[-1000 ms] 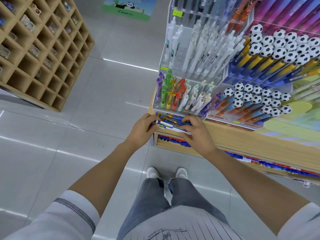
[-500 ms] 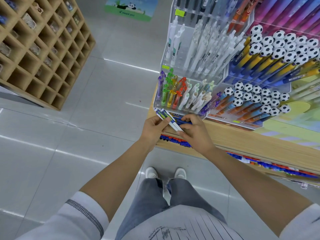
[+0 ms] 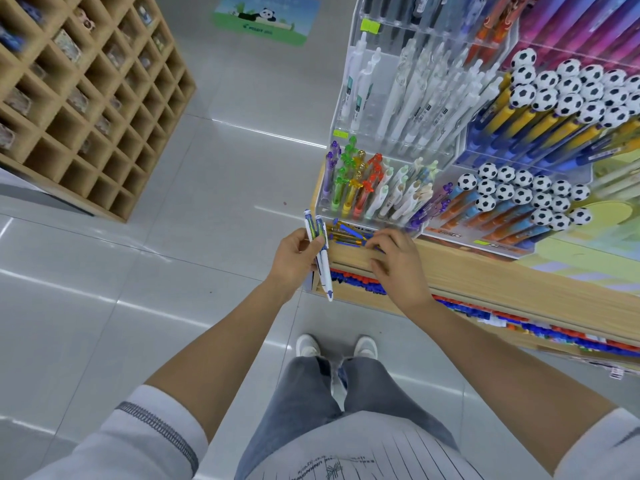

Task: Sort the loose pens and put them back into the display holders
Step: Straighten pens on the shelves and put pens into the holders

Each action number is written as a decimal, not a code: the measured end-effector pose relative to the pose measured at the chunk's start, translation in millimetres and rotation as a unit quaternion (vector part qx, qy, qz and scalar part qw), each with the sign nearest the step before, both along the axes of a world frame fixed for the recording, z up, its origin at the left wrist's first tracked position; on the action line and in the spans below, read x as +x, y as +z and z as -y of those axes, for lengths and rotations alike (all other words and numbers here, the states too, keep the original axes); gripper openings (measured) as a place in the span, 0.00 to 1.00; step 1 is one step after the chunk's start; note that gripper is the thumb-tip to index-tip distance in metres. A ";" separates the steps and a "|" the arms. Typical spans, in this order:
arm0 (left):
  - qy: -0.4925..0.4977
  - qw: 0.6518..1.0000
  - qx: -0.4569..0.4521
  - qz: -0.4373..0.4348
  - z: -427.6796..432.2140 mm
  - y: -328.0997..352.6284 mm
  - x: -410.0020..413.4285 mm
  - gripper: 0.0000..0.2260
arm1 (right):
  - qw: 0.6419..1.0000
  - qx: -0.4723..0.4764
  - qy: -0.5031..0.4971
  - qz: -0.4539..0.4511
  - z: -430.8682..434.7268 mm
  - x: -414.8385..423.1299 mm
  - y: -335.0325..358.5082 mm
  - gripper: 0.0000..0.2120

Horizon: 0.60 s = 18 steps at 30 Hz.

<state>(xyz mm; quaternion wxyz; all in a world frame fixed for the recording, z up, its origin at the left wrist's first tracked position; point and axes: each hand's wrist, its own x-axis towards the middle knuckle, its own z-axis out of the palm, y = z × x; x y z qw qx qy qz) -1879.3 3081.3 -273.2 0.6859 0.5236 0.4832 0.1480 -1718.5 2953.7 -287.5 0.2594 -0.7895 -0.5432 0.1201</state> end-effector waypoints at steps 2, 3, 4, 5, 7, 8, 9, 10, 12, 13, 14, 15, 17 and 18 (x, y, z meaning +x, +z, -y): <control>-0.010 1.000 -0.005 -0.017 -1.1 -0.4 -0.9 0.05 | 1.000 -0.003 -0.012 0.000 -1.6 -2.6 1.3 0.16; -0.010 1.000 -0.014 -0.023 -0.7 0.1 -1.0 0.06 | 1.000 -0.003 -0.020 -0.004 -1.4 -3.2 1.6 0.16; -0.008 0.999 -0.025 -0.029 -0.4 1.7 -1.0 0.07 | 1.000 -0.003 -0.029 -0.010 -1.7 -4.0 2.2 0.16; -0.007 0.999 -0.033 -0.033 0.0 3.0 -1.2 0.08 | 0.999 -0.004 -0.038 -0.018 -2.0 -4.6 2.7 0.17; -0.005 0.999 -0.038 -0.038 0.3 4.6 -1.0 0.09 | 0.998 -0.008 -0.056 -0.029 -3.3 -5.7 3.1 0.18; -0.003 0.999 -0.038 -0.036 0.6 5.8 -0.7 0.09 | 0.998 -0.010 -0.061 -0.029 -4.0 -5.5 2.6 0.19; -0.002 0.999 -0.039 -0.035 0.2 5.6 -0.3 0.08 | 0.998 -0.012 -0.062 -0.025 -4.4 -5.3 2.0 0.20; -0.001 0.999 -0.040 -0.032 -0.2 5.5 0.2 0.08 | 0.998 -0.014 -0.060 -0.021 -4.9 -5.4 1.1 0.20; -0.002 0.998 -0.049 -0.027 -1.0 4.8 1.0 0.07 | 0.998 -0.011 -0.055 -0.025 -4.5 -7.3 -0.3 0.20; -0.003 0.998 -0.054 -0.025 -1.0 4.6 1.5 0.07 | 0.998 -0.007 -0.056 -0.033 -4.0 -8.2 -0.4 0.19; -0.003 0.998 -0.059 -0.024 -1.0 4.8 1.9 0.06 | 0.997 -0.003 -0.059 -0.041 -3.6 -9.3 -0.2 0.18; -0.002 0.998 -0.065 -0.023 -1.0 4.5 1.9 0.06 | 0.997 -0.001 -0.064 -0.047 -3.1 -10.1 0.2 0.17; -0.001 0.997 -0.072 -0.020 -1.5 4.1 1.3 0.06 | 0.995 -0.010 -0.078 -0.059 -3.2 -10.6 1.9 0.16; -0.002 0.997 -0.072 -0.018 -1.9 3.9 1.0 0.05 | 0.994 -0.017 -0.085 -0.064 -4.1 -9.7 2.8 0.16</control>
